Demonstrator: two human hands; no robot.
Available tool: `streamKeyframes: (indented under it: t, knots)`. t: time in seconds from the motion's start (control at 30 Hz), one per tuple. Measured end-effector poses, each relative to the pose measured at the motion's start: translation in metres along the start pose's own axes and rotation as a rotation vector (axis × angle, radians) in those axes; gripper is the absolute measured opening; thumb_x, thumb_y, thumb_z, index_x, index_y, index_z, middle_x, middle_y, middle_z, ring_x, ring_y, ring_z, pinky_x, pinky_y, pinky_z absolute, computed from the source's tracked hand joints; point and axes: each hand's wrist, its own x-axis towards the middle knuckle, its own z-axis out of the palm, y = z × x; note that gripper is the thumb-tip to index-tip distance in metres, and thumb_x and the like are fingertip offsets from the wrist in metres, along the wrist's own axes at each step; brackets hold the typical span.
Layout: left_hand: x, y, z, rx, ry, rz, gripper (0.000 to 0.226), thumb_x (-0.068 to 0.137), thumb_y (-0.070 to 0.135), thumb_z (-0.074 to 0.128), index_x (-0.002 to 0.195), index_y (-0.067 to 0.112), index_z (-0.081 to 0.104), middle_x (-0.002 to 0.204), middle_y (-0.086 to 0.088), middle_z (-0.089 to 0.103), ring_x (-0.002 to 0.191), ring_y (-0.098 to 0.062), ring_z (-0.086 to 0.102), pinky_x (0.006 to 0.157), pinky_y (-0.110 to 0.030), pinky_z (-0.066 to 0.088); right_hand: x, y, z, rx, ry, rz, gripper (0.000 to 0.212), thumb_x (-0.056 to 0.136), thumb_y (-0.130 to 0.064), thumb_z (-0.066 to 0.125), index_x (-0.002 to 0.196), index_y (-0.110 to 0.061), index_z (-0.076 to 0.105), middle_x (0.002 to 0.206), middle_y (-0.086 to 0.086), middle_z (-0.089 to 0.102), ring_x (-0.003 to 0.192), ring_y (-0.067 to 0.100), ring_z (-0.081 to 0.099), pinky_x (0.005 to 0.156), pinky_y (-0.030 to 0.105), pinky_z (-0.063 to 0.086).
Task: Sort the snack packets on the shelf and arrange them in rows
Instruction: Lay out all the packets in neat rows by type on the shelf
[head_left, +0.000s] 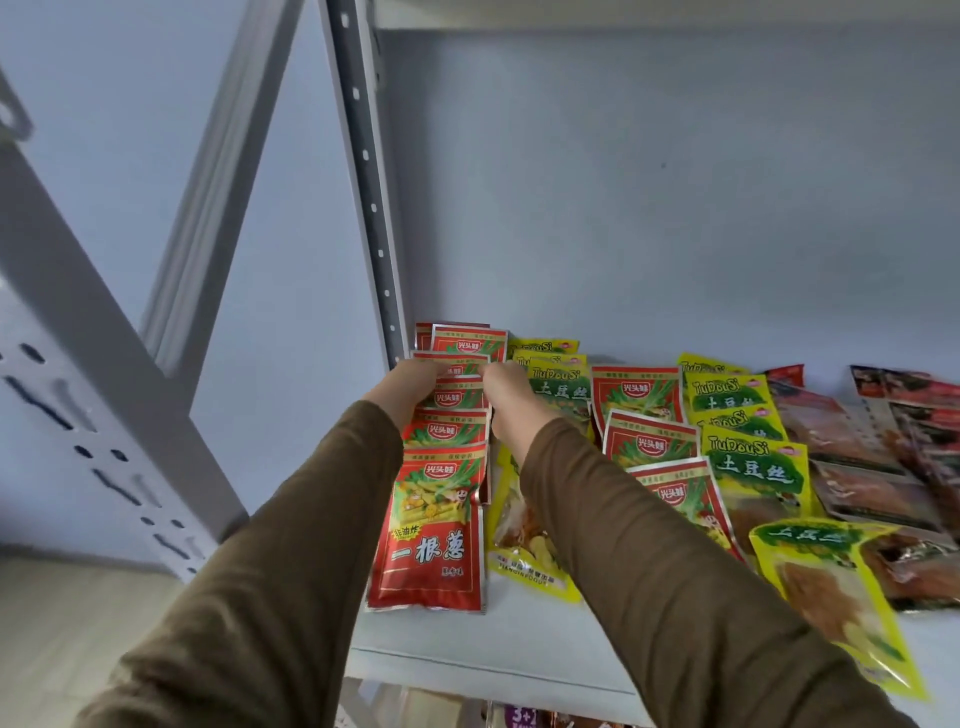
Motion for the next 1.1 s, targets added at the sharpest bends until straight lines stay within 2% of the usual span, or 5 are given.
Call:
streamKeyframes:
  t: [0.23,0.43,0.77,0.9,1.1]
  knots:
    - [0.013,0.013,0.005,0.024,0.054,0.019,0.017,0.103,0.031,0.059,0.109,0.015,0.062,0.080,-0.003,0.079,0.066,-0.020,0.078,0.062,-0.033,0.061,0.005,-0.001,0.000,0.108,-0.072,-0.089,0.037,0.104,-0.004,0.035,0.135,-0.011,0.054,0.112,0.015,0.072,0.082,0.030,0.072,0.059,0.033,0.060]
    - [0.019,0.001,-0.002,-0.079,0.056,-0.053,0.021,0.104,0.034,0.056,0.104,0.015,0.063,0.067,-0.002,0.077,0.058,-0.020,0.076,0.041,-0.028,0.055,0.006,0.003,-0.005,0.168,-0.143,-0.129,0.036,0.105,-0.009,0.039,0.137,-0.021,0.052,0.112,0.018,0.072,0.079,0.029,0.073,0.052,0.030,0.058]
    - [0.020,-0.004,-0.001,-0.185,0.035,-0.016,0.029,0.106,0.041,0.050,0.105,0.018,0.066,0.076,-0.001,0.079,0.068,-0.020,0.078,0.048,-0.027,0.057,0.003,0.000,-0.005,0.259,-0.138,0.008,0.035,0.107,-0.035,0.041,0.134,-0.019,0.057,0.109,0.013,0.075,0.085,0.029,0.075,0.060,0.037,0.060]
    - [0.009,-0.001,-0.007,-0.182,0.147,0.067,0.032,0.105,0.047,0.049,0.100,0.021,0.065,0.075,0.004,0.076,0.061,-0.012,0.073,0.052,-0.025,0.046,0.004,-0.004,-0.015,0.317,-0.145,0.012,0.029,0.107,-0.035,0.043,0.108,-0.020,0.067,0.092,0.009,0.073,0.075,0.026,0.073,0.075,0.044,0.060]
    - [-0.010,-0.028,-0.010,0.004,0.147,0.053,0.047,0.101,0.061,0.044,0.108,0.019,0.063,0.087,0.006,0.070,0.073,-0.013,0.066,0.060,-0.028,0.041,-0.013,0.013,-0.029,0.211,-0.183,0.054,0.028,0.105,-0.031,0.050,0.097,-0.011,0.069,0.077,0.002,0.077,0.067,0.018,0.075,0.055,0.028,0.058]
